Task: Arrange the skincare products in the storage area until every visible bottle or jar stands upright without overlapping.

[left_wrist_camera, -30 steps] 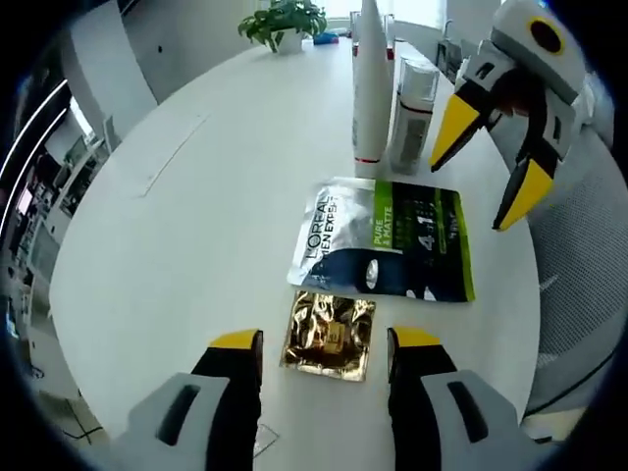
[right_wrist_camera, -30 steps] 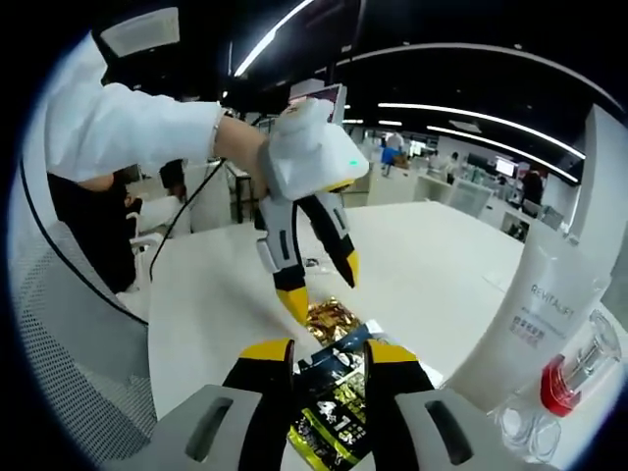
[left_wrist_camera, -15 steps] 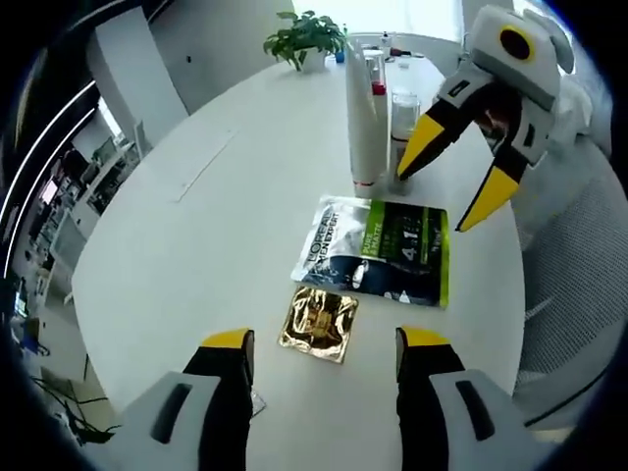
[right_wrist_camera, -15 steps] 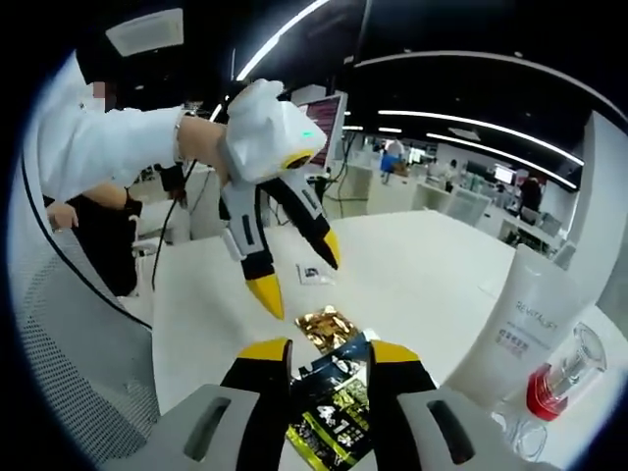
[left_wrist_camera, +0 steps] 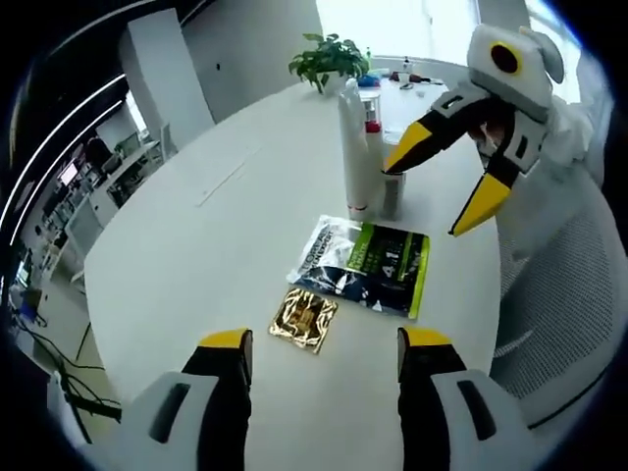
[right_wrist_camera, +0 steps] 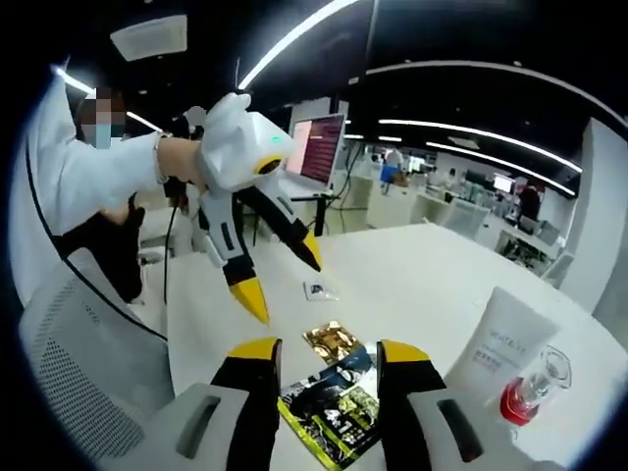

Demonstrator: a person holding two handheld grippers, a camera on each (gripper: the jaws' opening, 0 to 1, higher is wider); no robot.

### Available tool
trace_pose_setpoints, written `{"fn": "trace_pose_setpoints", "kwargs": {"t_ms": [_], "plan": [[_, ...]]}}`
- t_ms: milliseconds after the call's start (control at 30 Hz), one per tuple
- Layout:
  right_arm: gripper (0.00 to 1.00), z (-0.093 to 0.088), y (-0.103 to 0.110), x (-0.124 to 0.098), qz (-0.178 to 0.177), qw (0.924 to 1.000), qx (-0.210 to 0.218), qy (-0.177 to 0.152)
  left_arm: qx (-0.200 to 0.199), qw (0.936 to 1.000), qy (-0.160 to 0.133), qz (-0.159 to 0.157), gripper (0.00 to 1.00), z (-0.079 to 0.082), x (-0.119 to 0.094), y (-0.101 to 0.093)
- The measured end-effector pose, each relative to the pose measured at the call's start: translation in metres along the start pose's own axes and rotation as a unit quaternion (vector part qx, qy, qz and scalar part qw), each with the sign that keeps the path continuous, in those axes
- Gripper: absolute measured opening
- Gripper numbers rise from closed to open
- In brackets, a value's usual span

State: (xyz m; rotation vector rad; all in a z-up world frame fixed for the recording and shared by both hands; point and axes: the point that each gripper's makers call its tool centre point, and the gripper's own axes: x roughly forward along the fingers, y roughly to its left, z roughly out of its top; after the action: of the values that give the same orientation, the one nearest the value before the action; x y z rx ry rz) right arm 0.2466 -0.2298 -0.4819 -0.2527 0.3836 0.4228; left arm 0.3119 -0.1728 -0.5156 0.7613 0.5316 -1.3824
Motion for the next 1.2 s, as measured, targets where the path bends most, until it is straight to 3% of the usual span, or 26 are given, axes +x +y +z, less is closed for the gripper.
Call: {"fn": "trace_pose_setpoints", "kwargs": {"t_ms": [200, 333, 500, 800, 1200], "plan": [[0.42, -0.001, 0.001, -0.014, 0.000, 1.0000, -0.003, 0.007, -0.010, 0.9998, -0.016, 0.009, 0.65, -0.001, -0.011, 0.002], [0.51, -0.009, -0.010, -0.032, -0.021, 0.9995, -0.006, 0.022, -0.018, 0.9994, -0.024, 0.017, 0.72, -0.004, -0.027, -0.002], [0.55, -0.018, -0.024, -0.047, -0.047, 0.9985, -0.001, 0.029, -0.033, 0.9984, -0.034, 0.031, 0.79, -0.008, -0.037, -0.001], [0.67, -0.036, -0.043, -0.072, -0.077, 0.9958, 0.019, 0.047, -0.038, 0.9975, -0.030, 0.052, 0.90, -0.013, -0.054, -0.008], [0.85, -0.054, -0.042, -0.102, -0.093, 0.9916, 0.030, 0.084, -0.081, 0.9919, -0.051, 0.084, 0.99, -0.021, -0.074, -0.019]]}}
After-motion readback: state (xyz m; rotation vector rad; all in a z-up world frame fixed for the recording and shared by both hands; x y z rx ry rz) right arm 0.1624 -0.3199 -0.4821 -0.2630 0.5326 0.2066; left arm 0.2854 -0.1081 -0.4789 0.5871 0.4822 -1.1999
